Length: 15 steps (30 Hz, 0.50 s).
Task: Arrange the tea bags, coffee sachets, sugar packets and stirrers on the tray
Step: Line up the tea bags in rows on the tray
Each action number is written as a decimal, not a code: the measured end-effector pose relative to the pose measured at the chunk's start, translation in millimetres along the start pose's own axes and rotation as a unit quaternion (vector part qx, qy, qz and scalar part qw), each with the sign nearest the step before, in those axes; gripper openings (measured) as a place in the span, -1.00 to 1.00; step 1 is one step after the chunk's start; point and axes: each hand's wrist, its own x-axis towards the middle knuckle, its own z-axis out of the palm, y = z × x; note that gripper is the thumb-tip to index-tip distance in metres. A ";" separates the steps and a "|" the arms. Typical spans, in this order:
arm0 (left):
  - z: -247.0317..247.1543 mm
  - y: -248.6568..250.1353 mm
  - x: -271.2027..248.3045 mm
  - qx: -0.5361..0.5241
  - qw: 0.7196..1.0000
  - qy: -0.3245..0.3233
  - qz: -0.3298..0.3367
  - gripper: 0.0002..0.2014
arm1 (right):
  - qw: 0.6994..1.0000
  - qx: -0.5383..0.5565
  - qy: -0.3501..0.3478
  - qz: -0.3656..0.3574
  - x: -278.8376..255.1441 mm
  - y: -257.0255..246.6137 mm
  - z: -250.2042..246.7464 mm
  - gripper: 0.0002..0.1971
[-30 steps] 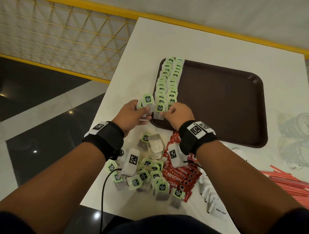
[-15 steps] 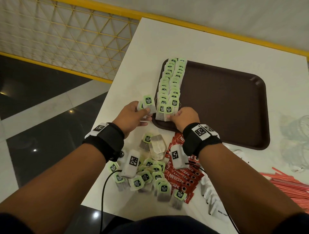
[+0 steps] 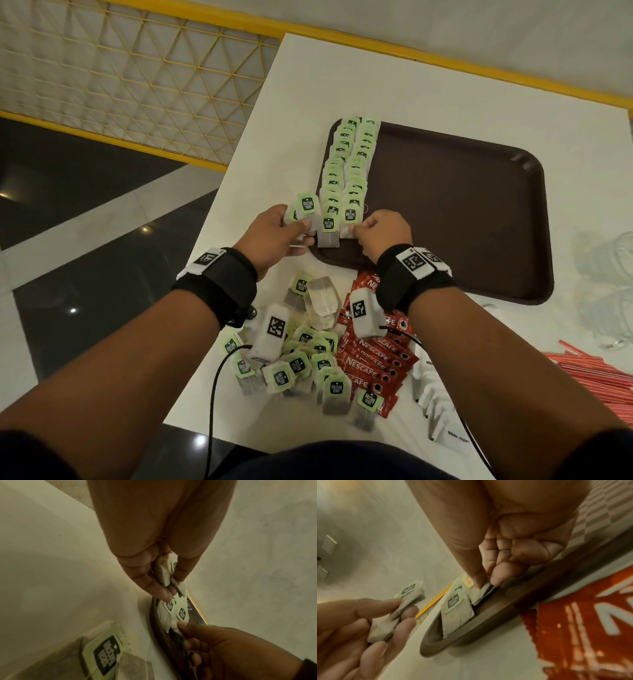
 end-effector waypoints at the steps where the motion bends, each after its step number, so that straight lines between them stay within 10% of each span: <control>1: 0.6 0.5 0.5 -0.001 1.000 -0.002 -0.001 -0.70 | 1.000 0.000 -0.002 0.001 -0.2 0.7 0.0 -0.78; 6: 4.8 0.6 4.1 0.012 1.000 -0.019 -0.004 -0.69 | 0.998 0.009 0.038 -0.044 -12.5 0.9 -10.0 -0.66; 15: 23.6 8.1 3.5 0.039 0.997 -0.063 0.002 -0.77 | 0.977 0.184 -0.093 -0.062 -32.0 -14.3 -18.6 -0.89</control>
